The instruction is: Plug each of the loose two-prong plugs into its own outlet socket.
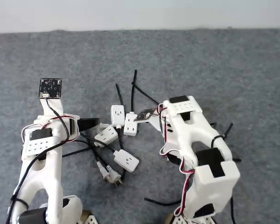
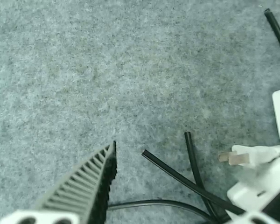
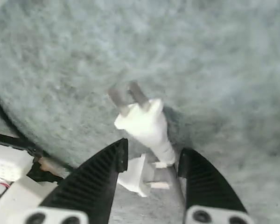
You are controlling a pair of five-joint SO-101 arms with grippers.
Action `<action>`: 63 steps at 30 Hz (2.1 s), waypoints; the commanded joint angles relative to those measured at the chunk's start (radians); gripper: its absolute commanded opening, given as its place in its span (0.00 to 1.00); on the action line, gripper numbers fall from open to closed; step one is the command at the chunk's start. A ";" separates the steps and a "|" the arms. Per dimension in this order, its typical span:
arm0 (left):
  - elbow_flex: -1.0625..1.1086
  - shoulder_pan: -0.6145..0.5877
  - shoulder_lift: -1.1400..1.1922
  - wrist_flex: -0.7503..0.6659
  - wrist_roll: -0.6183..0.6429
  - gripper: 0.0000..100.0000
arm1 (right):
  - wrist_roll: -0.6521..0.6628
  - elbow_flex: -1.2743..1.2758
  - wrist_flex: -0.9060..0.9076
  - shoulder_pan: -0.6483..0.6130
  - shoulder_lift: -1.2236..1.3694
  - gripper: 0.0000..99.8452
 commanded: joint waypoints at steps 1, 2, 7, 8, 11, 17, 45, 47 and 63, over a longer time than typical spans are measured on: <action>-0.007 0.002 0.000 -0.021 0.003 0.52 | 0.091 -0.121 0.045 -0.062 0.002 0.17; -0.007 0.002 0.000 -0.021 0.003 0.52 | 0.112 -0.135 0.059 -0.067 0.001 0.17; -0.007 0.002 0.000 -0.021 0.003 0.52 | 0.209 -0.144 0.076 -0.116 0.008 0.17; -0.007 0.002 0.000 -0.021 0.003 0.52 | 0.219 -0.144 0.074 -0.124 0.010 0.17; -0.007 0.002 0.000 -0.023 0.003 0.52 | 0.245 -0.143 0.074 -0.128 0.010 0.17; -0.007 0.002 0.000 -0.023 0.003 0.52 | 0.261 -0.141 0.084 -0.122 0.012 0.17; -0.007 0.002 0.000 -0.023 0.002 0.52 | 0.316 -0.058 0.064 -0.061 0.142 0.17; -0.007 0.002 0.000 -0.023 0.002 0.52 | 0.315 -0.061 0.065 -0.061 0.143 0.17; -0.008 0.002 0.000 -0.023 0.002 0.52 | 0.253 0.017 0.067 -0.059 0.147 0.17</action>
